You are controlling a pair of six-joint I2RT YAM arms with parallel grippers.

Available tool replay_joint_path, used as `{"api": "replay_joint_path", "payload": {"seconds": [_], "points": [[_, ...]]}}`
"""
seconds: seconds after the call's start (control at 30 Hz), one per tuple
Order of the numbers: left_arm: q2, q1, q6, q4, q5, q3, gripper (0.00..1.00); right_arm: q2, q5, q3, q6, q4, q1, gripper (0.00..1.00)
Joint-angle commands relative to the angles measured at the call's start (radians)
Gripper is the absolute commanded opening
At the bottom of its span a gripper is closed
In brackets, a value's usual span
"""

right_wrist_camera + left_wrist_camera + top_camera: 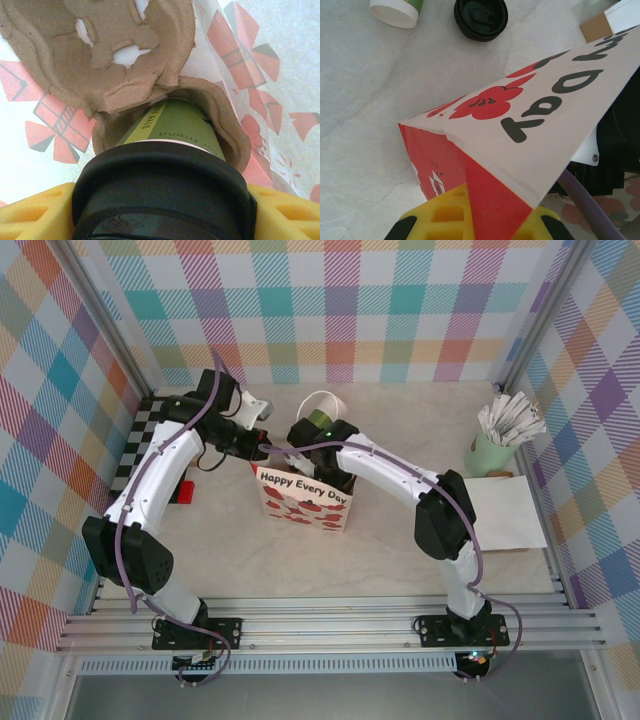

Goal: Pack the takeout coffee

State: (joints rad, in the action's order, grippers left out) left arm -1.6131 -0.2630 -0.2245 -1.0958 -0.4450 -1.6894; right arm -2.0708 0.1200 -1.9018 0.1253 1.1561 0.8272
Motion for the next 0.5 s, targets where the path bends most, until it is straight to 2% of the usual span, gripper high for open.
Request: {"api": "replay_joint_path", "payload": {"seconds": [0.0,0.47], "points": [[0.007,0.009,0.015,0.025,-0.042,0.016,0.0,-0.045,-0.008,0.05,0.023,-0.038,-0.017,0.53],[-0.007,0.01,0.011,0.039,-0.061,0.026,0.0,-0.086,-0.046,0.059,0.006,-0.032,-0.019,0.52]]}}
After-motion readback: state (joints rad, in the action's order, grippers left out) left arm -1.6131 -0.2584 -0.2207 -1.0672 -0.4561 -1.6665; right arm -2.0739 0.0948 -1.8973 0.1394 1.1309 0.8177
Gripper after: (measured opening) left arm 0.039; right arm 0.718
